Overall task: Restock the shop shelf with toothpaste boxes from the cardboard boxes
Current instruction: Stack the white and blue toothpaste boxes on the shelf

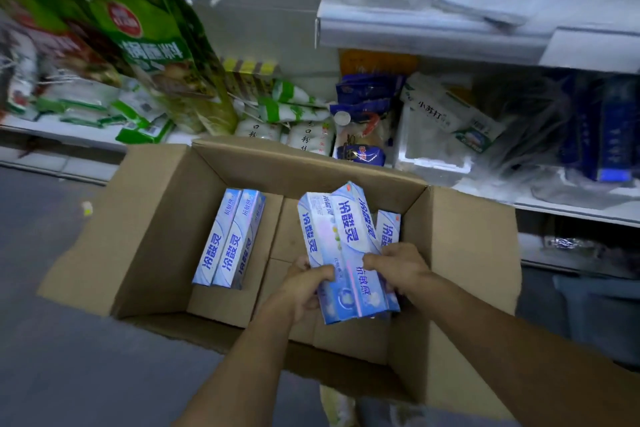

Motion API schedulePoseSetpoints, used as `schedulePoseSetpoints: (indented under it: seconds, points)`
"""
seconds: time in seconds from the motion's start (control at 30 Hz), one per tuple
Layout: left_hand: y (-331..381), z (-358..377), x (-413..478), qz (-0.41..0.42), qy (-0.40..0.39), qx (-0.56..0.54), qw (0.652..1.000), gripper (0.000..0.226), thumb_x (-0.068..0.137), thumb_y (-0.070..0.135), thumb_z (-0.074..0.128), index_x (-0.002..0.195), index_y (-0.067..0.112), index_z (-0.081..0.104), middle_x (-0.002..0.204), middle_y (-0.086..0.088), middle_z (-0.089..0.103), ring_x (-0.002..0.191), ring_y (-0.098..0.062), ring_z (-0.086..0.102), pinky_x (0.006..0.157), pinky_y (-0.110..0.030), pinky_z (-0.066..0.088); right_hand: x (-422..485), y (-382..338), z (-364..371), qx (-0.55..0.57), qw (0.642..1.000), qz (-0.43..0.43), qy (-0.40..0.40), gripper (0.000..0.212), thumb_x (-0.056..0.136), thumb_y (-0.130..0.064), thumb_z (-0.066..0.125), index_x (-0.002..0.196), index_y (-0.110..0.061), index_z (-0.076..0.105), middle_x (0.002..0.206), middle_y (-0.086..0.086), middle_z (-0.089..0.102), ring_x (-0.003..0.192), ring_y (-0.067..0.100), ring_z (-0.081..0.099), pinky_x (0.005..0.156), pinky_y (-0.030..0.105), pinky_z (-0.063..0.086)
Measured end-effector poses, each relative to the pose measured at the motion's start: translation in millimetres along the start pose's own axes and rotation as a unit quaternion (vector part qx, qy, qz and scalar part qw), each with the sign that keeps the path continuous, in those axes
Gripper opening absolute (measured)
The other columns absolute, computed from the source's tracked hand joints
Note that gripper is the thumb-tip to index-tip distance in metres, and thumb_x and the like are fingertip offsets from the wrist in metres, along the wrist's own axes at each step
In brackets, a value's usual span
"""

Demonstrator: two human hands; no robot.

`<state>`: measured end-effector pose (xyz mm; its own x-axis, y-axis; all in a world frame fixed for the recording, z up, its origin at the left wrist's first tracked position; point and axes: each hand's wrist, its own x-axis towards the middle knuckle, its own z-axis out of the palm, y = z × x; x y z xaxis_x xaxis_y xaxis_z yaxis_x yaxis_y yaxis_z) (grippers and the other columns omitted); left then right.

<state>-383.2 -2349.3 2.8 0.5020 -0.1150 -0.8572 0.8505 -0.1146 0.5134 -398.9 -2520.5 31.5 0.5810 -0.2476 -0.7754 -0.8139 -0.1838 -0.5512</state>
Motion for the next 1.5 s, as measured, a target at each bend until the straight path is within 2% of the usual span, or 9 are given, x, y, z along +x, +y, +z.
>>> schedulePoseSetpoints:
  seconds: [0.13, 0.27, 0.5, 0.67, 0.83, 0.97, 1.07, 1.23, 1.5]
  points:
    - [22, -3, -46, 0.047, -0.036, -0.043, 0.997, 0.075, 0.043, 0.017, 0.07, 0.115, 0.014, 0.053, 0.105, -0.007, 0.07, 0.095, -0.026, 0.068, 0.088, -0.047, 0.054, -46, -27, -29, 0.011, 0.998, -0.058, -0.028, 0.006, 0.078, -0.009, 0.069, 0.073, -0.006, 0.066, 0.073, 0.007, 0.068, 0.06, 0.014, 0.061, 0.057, 0.02, 0.046]
    - [35, 11, -88, 0.094, -0.049, -0.072, 0.992, 0.038, 0.082, -0.002, 0.062, 0.108, 0.02, 0.046, 0.099, -0.002, 0.068, 0.086, -0.021, 0.067, 0.081, -0.041, 0.054, -91, -43, -59, 0.036, 0.992, -0.108, -0.054, 0.015, 0.082, -0.008, 0.065, 0.096, -0.011, 0.07, 0.079, 0.005, 0.072, 0.057, 0.008, 0.064, 0.053, 0.017, 0.047]
    - [63, 60, -155, 0.174, -0.112, -0.092, 0.974, 0.047, 0.08, -0.005, 0.068, 0.121, 0.015, 0.053, 0.105, -0.006, 0.074, 0.089, -0.024, 0.072, 0.085, -0.047, 0.056, -159, -53, -115, 0.108, 0.973, -0.194, -0.058, 0.027, 0.09, -0.01, 0.063, 0.117, -0.013, 0.064, 0.105, 0.007, 0.072, 0.075, 0.014, 0.069, 0.067, 0.024, 0.057]
    - [78, 116, -206, 0.22, -0.149, -0.081, 0.961, 0.05, 0.081, -0.007, 0.066, 0.127, 0.009, 0.05, 0.108, -0.011, 0.073, 0.088, -0.026, 0.072, 0.083, -0.05, 0.056, -202, -44, -162, 0.047, 0.963, -0.263, 0.034, 0.046, 0.071, -0.018, 0.084, 0.111, -0.014, 0.062, 0.102, 0.002, 0.073, 0.083, 0.015, 0.072, 0.079, 0.036, 0.059]
    - [80, 187, -258, 0.27, -0.169, -0.057, 0.946, 0.044, 0.082, -0.006, 0.065, 0.12, 0.01, 0.053, 0.104, -0.011, 0.073, 0.082, -0.027, 0.072, 0.082, -0.053, 0.056, -250, -25, -237, -0.065, 0.95, -0.286, 0.11, 0.069, 0.061, -0.03, 0.086, 0.111, -0.016, 0.041, 0.098, -0.007, 0.061, 0.081, 0.004, 0.061, 0.06, 0.021, 0.047]
    - [72, 255, -302, 0.293, -0.191, -0.074, 0.934, 0.027, 0.086, -0.004, 0.057, 0.105, 0.015, 0.052, 0.082, -0.004, 0.074, 0.078, -0.026, 0.072, 0.07, -0.049, 0.057, -281, 0, -308, -0.088, 0.932, -0.317, 0.151, 0.057, 0.061, -0.03, 0.083, 0.1, -0.017, 0.045, 0.094, -0.003, 0.061, 0.082, 0.012, 0.063, 0.068, 0.032, 0.054]
    - [65, 307, -335, 0.296, -0.24, -0.09, 0.92, 0.03, 0.088, -0.003, 0.047, 0.114, 0.011, 0.052, 0.089, -0.011, 0.074, 0.084, -0.03, 0.072, 0.067, -0.047, 0.058, -307, 18, -363, -0.094, 0.915, -0.356, 0.167, 0.054, 0.061, -0.029, 0.083, 0.103, -0.017, 0.053, 0.097, -0.006, 0.065, 0.085, 0.01, 0.064, 0.077, 0.034, 0.055]
    - [64, 381, -375, 0.342, -0.289, -0.059, 0.892, 0.039, 0.09, 0.001, 0.053, 0.129, 0.005, 0.052, 0.119, -0.019, 0.067, 0.112, -0.037, 0.062, 0.084, -0.055, 0.055, -349, 39, -453, -0.114, 0.888, -0.394, 0.209, 0.043, 0.063, -0.031, 0.082, 0.098, -0.019, 0.059, 0.092, -0.005, 0.069, 0.082, 0.011, 0.065, 0.076, 0.033, 0.055]
    - [113, 468, -434, 0.443, -0.268, -0.039, 0.855, 0.03, 0.092, 0.016, 0.06, 0.12, 0.006, 0.057, 0.098, -0.008, 0.074, 0.081, -0.021, 0.071, 0.069, -0.045, 0.06, -400, 22, -561, -0.175, 0.824, -0.453, 0.291, 0.042, 0.058, -0.042, 0.076, 0.09, -0.02, 0.059, 0.084, -0.007, 0.066, 0.079, 0.018, 0.062, 0.073, 0.035, 0.05]
